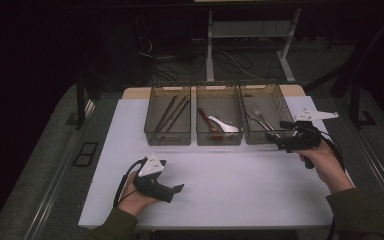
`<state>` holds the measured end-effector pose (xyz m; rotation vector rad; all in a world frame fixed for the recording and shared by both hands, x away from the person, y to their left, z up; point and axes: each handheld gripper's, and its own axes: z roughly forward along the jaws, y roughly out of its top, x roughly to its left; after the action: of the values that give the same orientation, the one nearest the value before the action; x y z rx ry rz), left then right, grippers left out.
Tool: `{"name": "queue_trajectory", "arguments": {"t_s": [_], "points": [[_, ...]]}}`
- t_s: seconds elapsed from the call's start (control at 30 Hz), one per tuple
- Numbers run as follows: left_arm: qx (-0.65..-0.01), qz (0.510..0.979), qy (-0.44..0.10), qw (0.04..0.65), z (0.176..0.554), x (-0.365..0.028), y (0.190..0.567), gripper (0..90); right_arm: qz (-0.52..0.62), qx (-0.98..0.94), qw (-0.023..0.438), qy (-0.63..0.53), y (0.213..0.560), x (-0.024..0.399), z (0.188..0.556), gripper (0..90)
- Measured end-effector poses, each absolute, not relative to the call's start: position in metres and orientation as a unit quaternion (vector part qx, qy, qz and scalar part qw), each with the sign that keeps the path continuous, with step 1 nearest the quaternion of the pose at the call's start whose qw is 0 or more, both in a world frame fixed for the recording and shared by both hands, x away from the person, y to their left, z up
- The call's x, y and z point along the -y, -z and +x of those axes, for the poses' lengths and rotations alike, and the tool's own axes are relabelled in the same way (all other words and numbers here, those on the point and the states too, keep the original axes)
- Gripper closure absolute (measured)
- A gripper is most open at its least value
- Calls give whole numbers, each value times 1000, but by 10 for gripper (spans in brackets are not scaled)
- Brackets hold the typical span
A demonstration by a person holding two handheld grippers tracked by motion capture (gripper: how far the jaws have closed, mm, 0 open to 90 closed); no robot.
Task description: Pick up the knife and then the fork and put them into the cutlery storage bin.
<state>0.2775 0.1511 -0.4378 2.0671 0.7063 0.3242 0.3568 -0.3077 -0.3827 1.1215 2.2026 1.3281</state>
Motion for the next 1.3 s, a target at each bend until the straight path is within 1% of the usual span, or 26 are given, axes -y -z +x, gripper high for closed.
{"name": "queue_trajectory", "arguments": {"t_s": [0.17, 0.93, 1.03, 1.1, 1.3], "points": [[-284, 836, -131, 451, 277, -152, 437, 0, 385, -774, 164, -475, 388, 306, 341, 154], [-280, 834, -129, 457, 276, -152, 437, 0, 365, -776, 156, -489, 426, 298, 284, 153], [-280, 834, -129, 457, 276, -152, 437, 0, 368, -777, 152, -488, 432, 299, 275, 153], [-280, 835, -129, 457, 276, -152, 436, 0, 370, -777, 141, -490, 435, 301, 270, 153], [-281, 834, -128, 457, 276, -152, 437, 0, 370, -776, 136, -493, 440, 306, 260, 153]]}}
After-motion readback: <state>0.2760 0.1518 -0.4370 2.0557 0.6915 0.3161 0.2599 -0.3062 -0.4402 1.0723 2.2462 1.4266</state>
